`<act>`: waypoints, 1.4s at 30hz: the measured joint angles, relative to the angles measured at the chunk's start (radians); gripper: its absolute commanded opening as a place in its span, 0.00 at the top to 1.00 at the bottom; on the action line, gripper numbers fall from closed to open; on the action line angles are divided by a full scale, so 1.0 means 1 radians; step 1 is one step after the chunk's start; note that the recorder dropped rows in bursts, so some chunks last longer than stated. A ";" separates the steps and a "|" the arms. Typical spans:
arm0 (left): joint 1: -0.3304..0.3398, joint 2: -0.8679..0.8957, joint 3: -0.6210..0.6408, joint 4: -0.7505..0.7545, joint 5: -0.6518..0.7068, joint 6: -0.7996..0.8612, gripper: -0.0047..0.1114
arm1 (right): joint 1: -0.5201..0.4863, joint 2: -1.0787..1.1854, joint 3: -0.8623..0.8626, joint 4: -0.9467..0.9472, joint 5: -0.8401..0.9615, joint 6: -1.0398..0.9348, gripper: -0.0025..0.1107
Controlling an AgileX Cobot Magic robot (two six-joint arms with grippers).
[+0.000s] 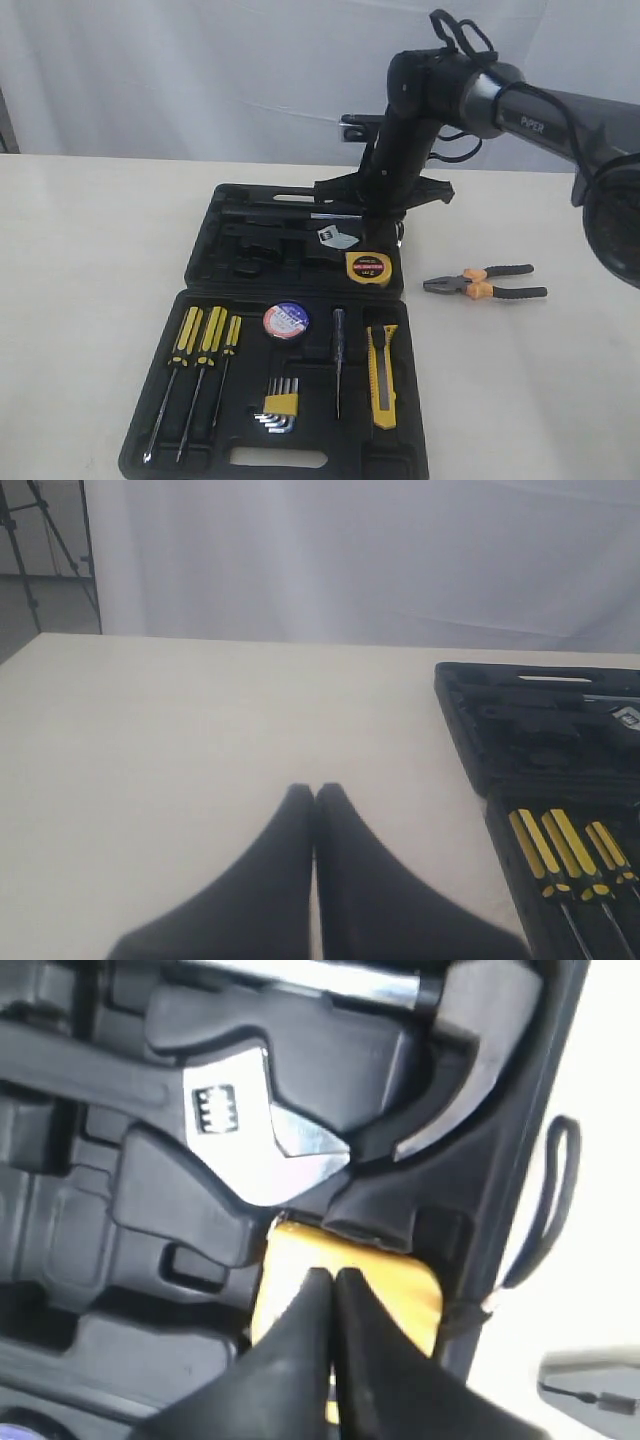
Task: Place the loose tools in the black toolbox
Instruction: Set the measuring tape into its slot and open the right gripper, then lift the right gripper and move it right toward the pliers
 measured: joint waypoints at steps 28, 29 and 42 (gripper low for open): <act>0.000 0.000 0.000 0.000 0.000 0.000 0.96 | -0.016 -0.047 0.000 -0.003 0.033 -0.043 0.98; 0.000 0.000 0.000 0.000 0.000 0.000 0.96 | -0.022 -0.054 0.000 0.000 0.040 -0.045 0.98; 0.000 0.000 0.000 0.000 0.000 0.000 0.96 | -0.215 -0.214 0.017 0.070 0.110 -0.118 0.98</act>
